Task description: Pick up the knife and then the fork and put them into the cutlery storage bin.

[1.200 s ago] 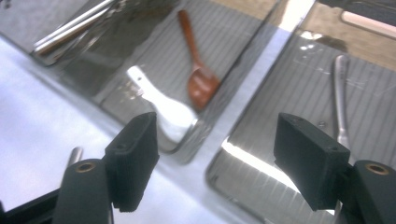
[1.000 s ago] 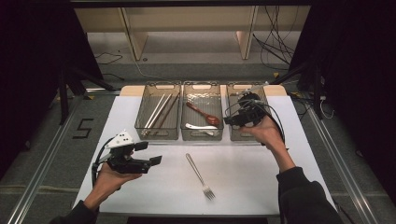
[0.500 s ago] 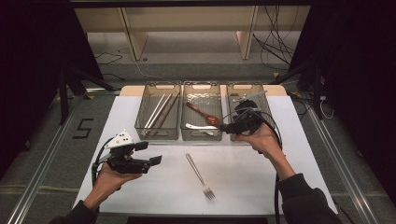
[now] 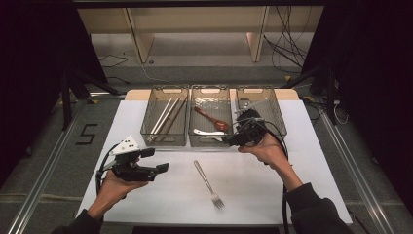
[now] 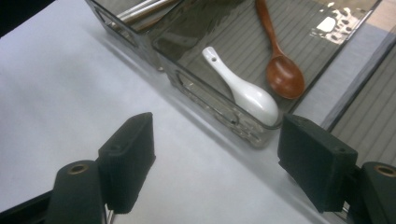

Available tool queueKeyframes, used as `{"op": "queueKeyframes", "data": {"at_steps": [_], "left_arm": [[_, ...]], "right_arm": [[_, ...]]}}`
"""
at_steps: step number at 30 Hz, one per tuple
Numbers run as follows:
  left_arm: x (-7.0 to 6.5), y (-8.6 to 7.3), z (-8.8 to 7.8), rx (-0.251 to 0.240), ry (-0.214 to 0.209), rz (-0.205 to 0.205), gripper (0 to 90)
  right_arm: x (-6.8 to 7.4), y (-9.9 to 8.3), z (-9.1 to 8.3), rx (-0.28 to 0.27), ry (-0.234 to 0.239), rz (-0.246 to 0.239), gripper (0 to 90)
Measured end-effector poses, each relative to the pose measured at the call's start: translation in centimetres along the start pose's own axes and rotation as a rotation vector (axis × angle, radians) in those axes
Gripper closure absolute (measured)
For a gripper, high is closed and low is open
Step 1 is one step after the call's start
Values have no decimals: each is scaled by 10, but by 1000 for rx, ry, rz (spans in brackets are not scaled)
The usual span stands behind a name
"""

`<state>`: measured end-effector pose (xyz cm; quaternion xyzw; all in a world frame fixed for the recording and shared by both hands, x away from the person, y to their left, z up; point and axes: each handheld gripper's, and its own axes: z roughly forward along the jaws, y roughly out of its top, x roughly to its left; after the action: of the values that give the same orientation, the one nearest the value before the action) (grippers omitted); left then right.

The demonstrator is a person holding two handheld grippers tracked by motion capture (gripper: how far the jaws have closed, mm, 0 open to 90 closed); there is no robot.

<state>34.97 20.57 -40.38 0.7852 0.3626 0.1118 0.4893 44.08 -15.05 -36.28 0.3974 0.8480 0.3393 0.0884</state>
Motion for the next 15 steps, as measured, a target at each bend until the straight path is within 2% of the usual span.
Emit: {"op": "queueKeyframes", "data": {"at_steps": [15], "left_arm": [[0, 0, 0, -3, -1, 1, 189]], "right_arm": [[13, 0, 7, 20, 18, -38, 259]]}}
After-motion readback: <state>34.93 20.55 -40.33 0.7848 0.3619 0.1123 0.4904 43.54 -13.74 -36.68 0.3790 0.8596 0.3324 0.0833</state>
